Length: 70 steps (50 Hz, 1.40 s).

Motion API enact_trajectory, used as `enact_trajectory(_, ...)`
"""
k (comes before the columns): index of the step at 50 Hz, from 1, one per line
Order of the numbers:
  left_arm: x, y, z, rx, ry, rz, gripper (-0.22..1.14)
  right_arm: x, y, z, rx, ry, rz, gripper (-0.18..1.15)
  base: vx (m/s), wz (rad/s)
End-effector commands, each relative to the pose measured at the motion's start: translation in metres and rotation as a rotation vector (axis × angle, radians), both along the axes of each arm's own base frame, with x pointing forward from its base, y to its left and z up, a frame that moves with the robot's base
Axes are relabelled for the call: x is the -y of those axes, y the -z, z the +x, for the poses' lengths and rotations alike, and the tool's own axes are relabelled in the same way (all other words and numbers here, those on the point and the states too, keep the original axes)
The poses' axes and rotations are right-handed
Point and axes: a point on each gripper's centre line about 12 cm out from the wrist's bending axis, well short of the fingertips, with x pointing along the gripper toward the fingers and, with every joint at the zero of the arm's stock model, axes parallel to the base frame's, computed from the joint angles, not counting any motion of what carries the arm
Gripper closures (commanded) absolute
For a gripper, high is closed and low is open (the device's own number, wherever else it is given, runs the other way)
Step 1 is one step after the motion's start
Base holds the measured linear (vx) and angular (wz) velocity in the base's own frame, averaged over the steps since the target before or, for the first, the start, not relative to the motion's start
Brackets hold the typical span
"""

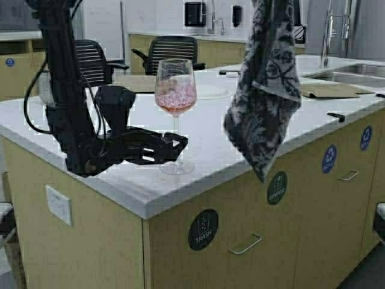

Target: Get the cloth and wipe up the spill under the wine glass

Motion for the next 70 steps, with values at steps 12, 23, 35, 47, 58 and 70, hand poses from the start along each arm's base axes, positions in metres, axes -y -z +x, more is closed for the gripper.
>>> enact_trajectory(12,0.028,-0.001,0.025,0.080,0.038,-0.040,-0.09,0.000,-0.010,0.000,0.036,0.000,0.015,0.88,0.03,0.01)
enact_trajectory(23,0.034,-0.005,0.027,0.094,0.045,-0.049,0.09,0.000,-0.010,0.000,0.035,-0.001,0.016,0.88,0.02,0.01)
enact_trajectory(35,0.038,-0.018,0.027,0.113,0.051,-0.061,0.53,0.004,-0.015,0.007,0.002,0.035,0.112,0.89,0.01,0.01)
enact_trajectory(47,0.039,-0.059,0.019,0.147,0.062,-0.087,0.56,0.020,-0.038,0.072,0.007,0.174,0.244,0.89,0.00,0.00)
enact_trajectory(58,0.026,-0.109,-0.008,0.169,0.063,-0.103,0.56,0.002,-0.027,0.137,-0.004,0.184,0.235,0.89,0.00,0.00)
enact_trajectory(70,0.008,-0.172,-0.041,0.223,0.059,-0.133,0.56,-0.018,0.012,0.192,-0.050,0.181,0.204,0.89,0.00,0.00)
